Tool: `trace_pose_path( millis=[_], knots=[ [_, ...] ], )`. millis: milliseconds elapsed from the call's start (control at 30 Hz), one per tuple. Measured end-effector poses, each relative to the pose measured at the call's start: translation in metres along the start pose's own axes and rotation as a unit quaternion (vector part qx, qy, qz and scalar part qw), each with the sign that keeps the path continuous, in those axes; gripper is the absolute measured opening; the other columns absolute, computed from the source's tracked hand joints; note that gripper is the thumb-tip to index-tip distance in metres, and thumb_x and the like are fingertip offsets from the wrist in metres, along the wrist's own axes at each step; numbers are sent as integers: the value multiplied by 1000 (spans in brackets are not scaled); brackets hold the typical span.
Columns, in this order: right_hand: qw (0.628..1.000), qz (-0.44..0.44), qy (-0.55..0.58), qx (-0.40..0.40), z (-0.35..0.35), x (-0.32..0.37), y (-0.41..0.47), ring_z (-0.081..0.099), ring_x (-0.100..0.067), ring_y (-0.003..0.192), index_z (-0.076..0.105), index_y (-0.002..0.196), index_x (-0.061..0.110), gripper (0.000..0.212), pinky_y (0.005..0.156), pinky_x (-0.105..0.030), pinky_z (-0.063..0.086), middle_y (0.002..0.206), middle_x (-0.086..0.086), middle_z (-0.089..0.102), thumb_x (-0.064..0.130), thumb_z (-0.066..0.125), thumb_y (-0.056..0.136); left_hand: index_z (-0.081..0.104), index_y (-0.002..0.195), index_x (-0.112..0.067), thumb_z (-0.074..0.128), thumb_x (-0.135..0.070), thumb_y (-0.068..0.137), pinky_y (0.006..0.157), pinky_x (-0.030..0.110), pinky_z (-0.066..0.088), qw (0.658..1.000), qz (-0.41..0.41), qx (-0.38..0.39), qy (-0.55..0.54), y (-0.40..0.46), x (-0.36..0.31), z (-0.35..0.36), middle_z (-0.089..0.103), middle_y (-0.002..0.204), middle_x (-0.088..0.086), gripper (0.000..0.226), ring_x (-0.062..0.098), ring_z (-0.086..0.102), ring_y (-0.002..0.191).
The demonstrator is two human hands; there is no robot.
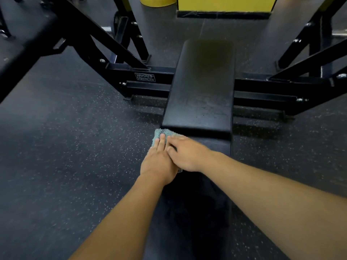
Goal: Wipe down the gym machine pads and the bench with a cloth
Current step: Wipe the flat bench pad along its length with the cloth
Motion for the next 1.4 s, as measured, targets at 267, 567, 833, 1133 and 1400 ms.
trace_pose_path(
  millis=[267, 567, 833, 1133, 1400],
  knots=[
    [1000, 16, -5, 16, 15, 7, -11, 8, -11, 159, 18, 165, 21, 60, 129, -32, 6, 172, 2, 17, 41, 29, 110, -17, 160, -6, 19, -47, 101, 129, 44, 5, 996, 72, 0, 56, -6, 14, 10, -22, 169, 16, 81, 30, -21, 157],
    [994, 84, 3, -70, 26, 15, -9, 10, -9, 158, 22, 165, 23, 61, 130, -35, 9, 171, 4, 20, 47, 26, 109, -18, 161, -8, 31, -42, 107, 127, 44, -14, 987, 160, 4, 22, -6, 8, 1, -26, 167, 17, 81, 29, -34, 151],
    [974, 198, 35, -105, 55, 26, -35, 2, -14, 160, 21, 165, 22, 59, 128, -33, 1, 173, 3, 11, 46, 21, 111, -18, 161, -12, 30, -32, 109, 127, 43, -12, 980, 193, 10, -36, -8, 22, 3, -33, 166, 12, 74, 30, -34, 151],
    [967, 212, 13, -138, 58, 43, -33, 1, -16, 160, 28, 163, 23, 60, 128, -37, 3, 172, 3, 16, 49, 20, 110, -15, 163, -15, 44, -38, 107, 126, 36, -3, 953, 206, 7, -224, -3, 36, -1, -33, 166, -1, 85, 19, -25, 155],
    [958, 198, 24, -206, 60, 40, -53, 24, -16, 155, 45, 153, 26, 51, 120, -31, 16, 164, 4, 38, 47, 25, 111, -10, 164, -15, 52, -52, 99, 128, 37, 1, 941, 178, -23, -286, -3, 35, -4, -29, 168, -3, 97, 16, -17, 158]
  ],
)
Point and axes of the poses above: each hand's wrist, its own y-axis towards the middle knuckle, its own z-axis out of the palm, x = y × z, the point moved 9 cm from there along y, towards the middle knuckle
